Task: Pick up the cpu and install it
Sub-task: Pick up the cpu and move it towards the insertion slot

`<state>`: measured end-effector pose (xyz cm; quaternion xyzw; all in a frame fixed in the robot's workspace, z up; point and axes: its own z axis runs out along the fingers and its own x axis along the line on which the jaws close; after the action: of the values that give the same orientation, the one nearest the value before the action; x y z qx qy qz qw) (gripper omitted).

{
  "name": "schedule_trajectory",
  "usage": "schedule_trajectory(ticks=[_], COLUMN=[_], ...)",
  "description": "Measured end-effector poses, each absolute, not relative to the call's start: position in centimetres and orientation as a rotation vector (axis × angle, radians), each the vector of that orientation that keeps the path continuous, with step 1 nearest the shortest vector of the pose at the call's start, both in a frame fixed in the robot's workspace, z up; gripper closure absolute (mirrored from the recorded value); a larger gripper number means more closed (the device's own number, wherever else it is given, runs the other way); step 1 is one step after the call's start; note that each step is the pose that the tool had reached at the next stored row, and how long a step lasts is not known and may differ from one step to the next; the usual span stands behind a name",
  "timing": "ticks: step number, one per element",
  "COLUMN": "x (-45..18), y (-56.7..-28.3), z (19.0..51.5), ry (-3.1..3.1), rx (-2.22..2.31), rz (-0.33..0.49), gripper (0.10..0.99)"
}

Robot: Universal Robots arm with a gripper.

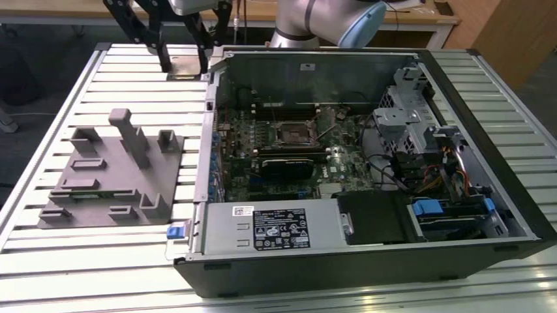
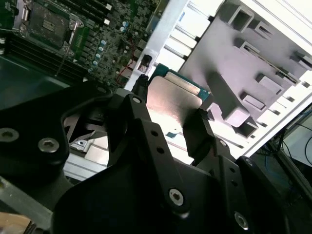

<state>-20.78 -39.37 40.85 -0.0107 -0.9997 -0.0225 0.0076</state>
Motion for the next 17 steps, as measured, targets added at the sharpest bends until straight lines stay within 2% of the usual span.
schedule_trajectory(ticks=[17], x=[-17.0], y=[-39.1], z=[40.4], ry=[-3.125], rx=[-0.033], rz=[-0.070], gripper=[0.545])
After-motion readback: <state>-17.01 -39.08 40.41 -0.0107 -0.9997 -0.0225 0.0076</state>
